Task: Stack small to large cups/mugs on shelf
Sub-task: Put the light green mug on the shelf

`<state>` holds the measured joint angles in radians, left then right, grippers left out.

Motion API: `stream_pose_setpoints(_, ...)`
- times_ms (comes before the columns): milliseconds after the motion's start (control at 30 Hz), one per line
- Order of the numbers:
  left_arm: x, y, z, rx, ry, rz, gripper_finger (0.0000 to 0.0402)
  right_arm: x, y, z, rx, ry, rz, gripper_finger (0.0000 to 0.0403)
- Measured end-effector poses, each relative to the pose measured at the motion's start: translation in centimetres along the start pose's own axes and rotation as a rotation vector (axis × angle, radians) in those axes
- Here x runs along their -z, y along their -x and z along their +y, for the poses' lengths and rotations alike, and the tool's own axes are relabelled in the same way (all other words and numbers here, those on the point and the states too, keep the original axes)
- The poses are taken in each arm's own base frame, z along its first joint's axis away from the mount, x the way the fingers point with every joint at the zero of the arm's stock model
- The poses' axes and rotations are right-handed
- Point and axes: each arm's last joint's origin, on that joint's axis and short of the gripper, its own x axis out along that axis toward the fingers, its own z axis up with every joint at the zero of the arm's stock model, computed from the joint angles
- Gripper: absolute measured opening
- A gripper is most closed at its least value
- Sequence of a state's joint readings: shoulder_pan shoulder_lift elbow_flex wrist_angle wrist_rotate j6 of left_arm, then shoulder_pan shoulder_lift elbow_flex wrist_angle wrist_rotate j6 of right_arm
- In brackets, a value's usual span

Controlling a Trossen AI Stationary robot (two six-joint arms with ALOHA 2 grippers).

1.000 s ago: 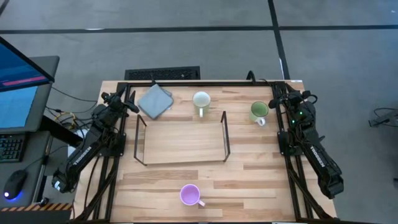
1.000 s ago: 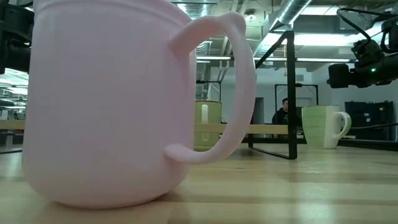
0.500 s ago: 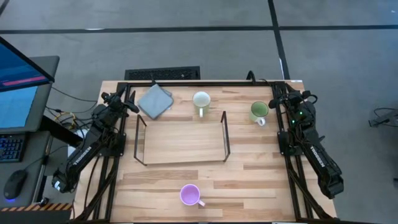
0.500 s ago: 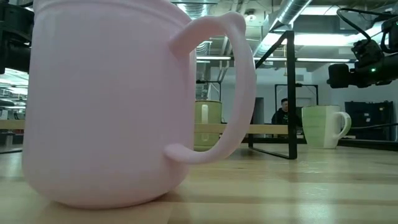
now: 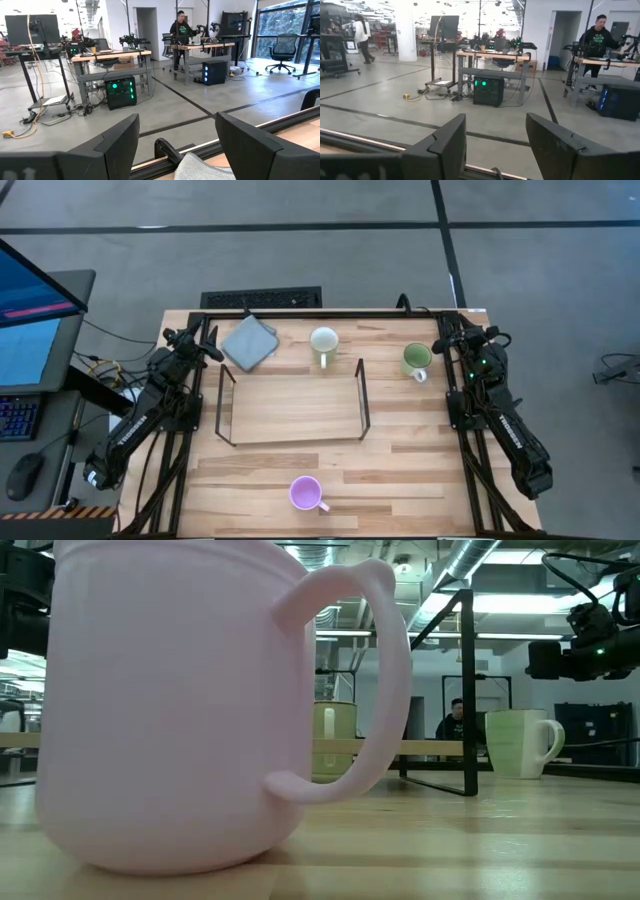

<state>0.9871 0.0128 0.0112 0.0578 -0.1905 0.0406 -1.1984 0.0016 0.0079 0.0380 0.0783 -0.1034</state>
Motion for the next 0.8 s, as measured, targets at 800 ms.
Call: stream_pose_setpoints(800, 0.0, 0.0, 0.0, 0.000, 0.000, 0.000, 0.0254, -7.1, 1.8, 0.8, -0.196, -0.079, -0.257, 0.0230)
